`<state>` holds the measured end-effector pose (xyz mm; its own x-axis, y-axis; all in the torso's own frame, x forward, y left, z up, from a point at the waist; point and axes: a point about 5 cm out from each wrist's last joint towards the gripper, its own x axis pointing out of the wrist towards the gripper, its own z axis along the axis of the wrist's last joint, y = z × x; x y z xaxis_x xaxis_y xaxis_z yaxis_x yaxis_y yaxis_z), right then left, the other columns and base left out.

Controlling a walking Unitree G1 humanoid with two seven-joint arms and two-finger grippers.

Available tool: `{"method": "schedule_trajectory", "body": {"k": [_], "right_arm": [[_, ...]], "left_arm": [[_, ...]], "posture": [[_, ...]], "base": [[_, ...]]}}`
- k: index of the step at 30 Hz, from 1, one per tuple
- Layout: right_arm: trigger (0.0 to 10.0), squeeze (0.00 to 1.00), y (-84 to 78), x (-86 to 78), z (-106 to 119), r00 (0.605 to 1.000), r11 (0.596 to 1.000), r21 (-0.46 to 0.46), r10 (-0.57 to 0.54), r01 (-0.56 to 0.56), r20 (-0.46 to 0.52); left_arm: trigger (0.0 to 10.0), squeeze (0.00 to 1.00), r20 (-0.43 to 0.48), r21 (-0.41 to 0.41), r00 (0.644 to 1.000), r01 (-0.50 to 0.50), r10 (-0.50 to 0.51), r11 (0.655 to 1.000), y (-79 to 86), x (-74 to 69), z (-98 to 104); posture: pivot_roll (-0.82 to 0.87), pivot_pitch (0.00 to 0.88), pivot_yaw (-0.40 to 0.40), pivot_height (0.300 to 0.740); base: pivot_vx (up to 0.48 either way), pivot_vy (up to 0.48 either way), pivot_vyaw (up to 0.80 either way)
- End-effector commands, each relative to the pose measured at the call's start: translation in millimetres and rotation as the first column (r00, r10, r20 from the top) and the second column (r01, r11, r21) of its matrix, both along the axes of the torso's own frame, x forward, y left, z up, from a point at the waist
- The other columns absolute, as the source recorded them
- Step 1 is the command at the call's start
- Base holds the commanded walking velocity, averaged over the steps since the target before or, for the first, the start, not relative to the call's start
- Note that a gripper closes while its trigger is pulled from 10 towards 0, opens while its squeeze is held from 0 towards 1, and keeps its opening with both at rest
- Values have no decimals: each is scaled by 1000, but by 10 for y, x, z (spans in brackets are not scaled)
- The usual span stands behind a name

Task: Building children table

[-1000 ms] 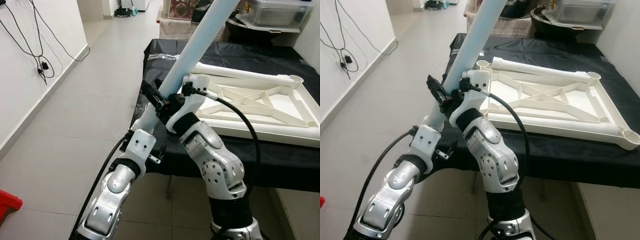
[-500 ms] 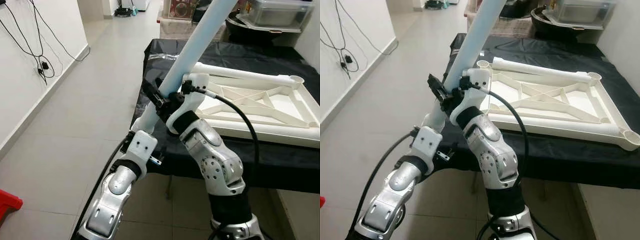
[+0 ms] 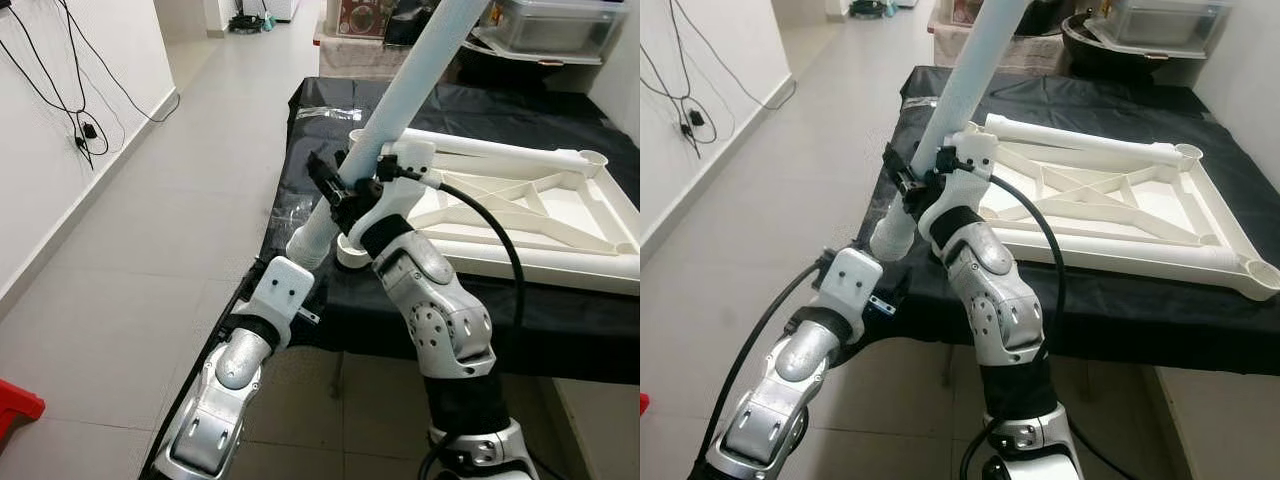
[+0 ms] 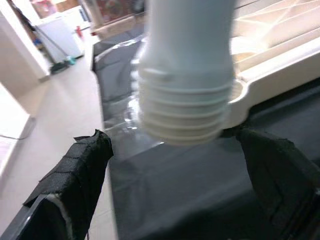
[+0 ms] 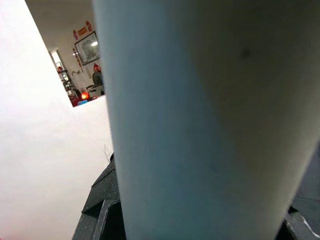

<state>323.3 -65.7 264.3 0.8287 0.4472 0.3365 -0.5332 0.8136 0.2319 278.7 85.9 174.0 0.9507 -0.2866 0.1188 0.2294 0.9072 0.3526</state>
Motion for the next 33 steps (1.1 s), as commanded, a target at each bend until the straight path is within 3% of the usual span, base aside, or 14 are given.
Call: {"method": "schedule_trajectory", "body": {"k": [1, 7, 18, 33], "right_arm": [[10000, 0, 10, -13, -34, 1000, 1000, -8, 10, -10, 3], [10000, 0, 41, -40, -47, 999, 999, -9, 48, -48, -3], [10000, 0, 100, -82, -58, 995, 995, -1, 101, -101, -11], [10000, 0, 124, -156, -96, 990, 990, -5, 140, -140, -17]], "left_arm": [[10000, 0, 10, 8, 1000, -20, 20, 1000, 59, 4, -8], [10000, 0, 19, 4, 1000, -24, 23, 1000, 81, 40, 22], [10000, 0, -6, -34, 994, 106, -106, 994, -143, 48, 8], [10000, 0, -7, -19, 995, 101, -102, 995, -119, 63, -40]], "posture": [[31, 113, -40, 740], [32, 116, -39, 740], [29, 122, -35, 740], [29, 98, -30, 740]], "base": [[0, 0, 0], [0, 0, 0], [0, 0, 0], [0, 0, 0]]}}
